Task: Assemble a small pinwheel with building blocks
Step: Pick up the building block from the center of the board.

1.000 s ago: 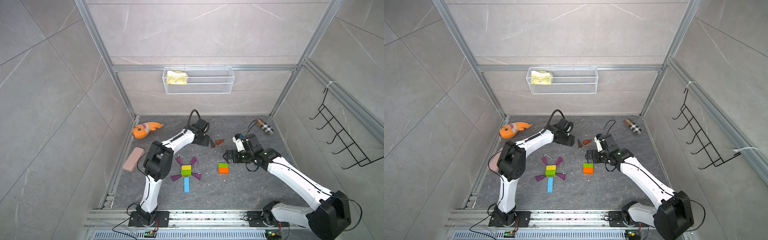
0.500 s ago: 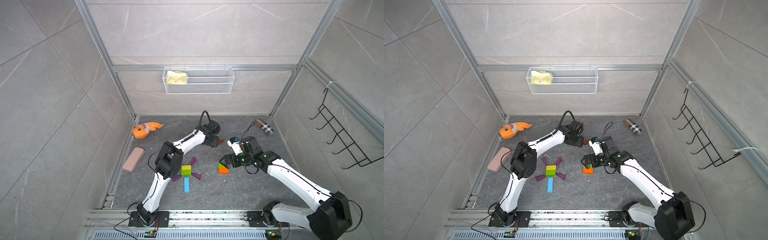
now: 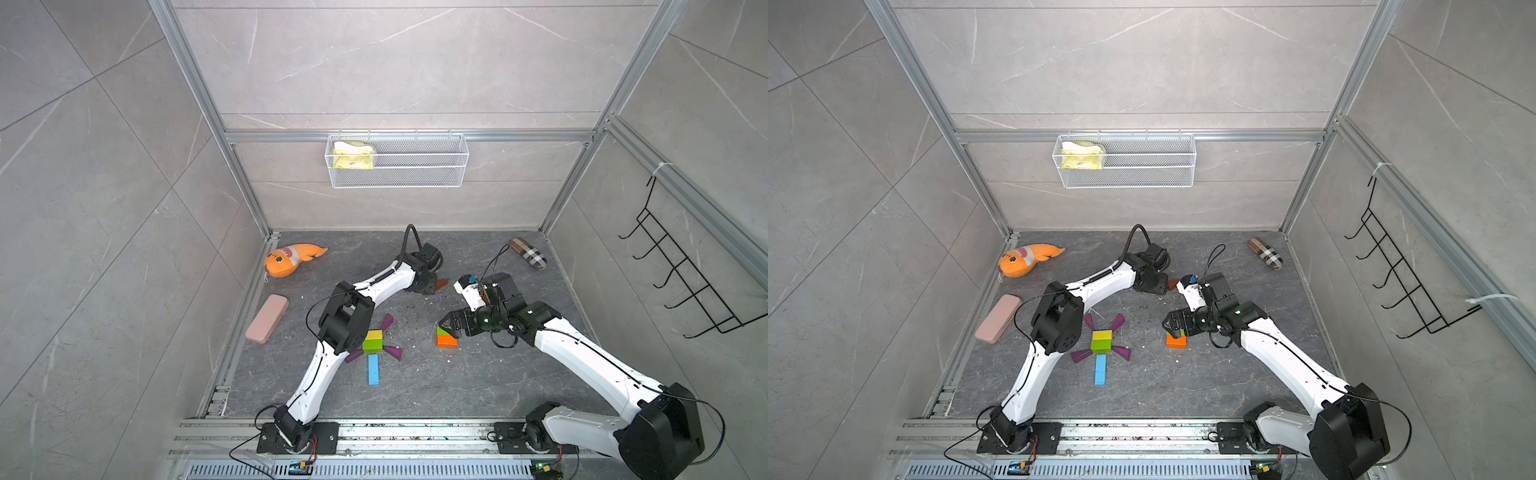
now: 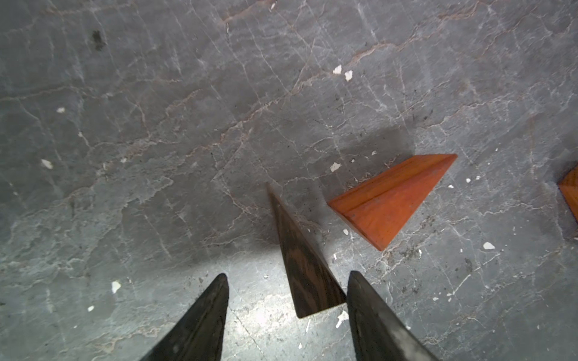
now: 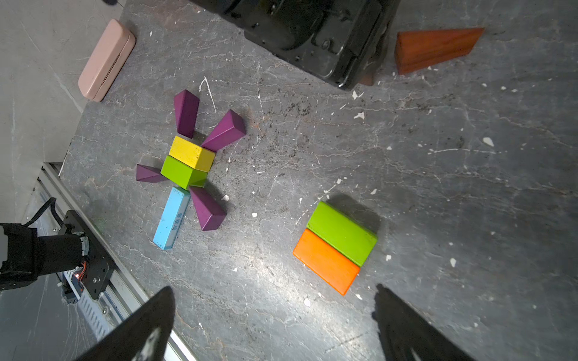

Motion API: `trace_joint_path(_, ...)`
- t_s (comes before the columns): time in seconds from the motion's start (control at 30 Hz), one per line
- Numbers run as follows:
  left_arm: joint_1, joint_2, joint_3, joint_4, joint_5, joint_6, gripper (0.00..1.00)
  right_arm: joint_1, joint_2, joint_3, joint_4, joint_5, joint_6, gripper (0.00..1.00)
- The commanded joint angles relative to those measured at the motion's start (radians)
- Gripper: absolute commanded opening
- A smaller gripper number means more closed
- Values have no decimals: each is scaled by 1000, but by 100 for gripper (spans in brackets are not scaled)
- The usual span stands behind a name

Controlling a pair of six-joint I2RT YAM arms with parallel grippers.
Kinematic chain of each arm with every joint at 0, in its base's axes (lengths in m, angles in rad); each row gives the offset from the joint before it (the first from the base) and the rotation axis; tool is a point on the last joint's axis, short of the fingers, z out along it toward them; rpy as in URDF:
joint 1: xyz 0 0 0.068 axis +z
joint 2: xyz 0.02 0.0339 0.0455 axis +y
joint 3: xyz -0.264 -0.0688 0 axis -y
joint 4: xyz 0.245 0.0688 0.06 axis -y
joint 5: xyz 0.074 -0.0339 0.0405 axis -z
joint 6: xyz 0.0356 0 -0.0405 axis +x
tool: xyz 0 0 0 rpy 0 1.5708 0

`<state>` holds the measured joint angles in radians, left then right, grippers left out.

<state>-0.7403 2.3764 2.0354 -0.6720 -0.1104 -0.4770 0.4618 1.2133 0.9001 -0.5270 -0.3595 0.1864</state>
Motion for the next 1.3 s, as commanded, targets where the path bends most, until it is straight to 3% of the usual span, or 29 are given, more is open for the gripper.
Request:
trace_joint_path(0.0,-5,21,57,-30,-41,-31,61,-8,4,-11,-27,-19,-21,100)
trace_joint_path(0.5,-6,50,74,-62,-58,-16,51,-16,14,-17,-27,-29,-21,100)
trace_joint_path(1.27,-6,44,62,-77,-19,127,35,-21,2,-24,-31,-19,-7,100)
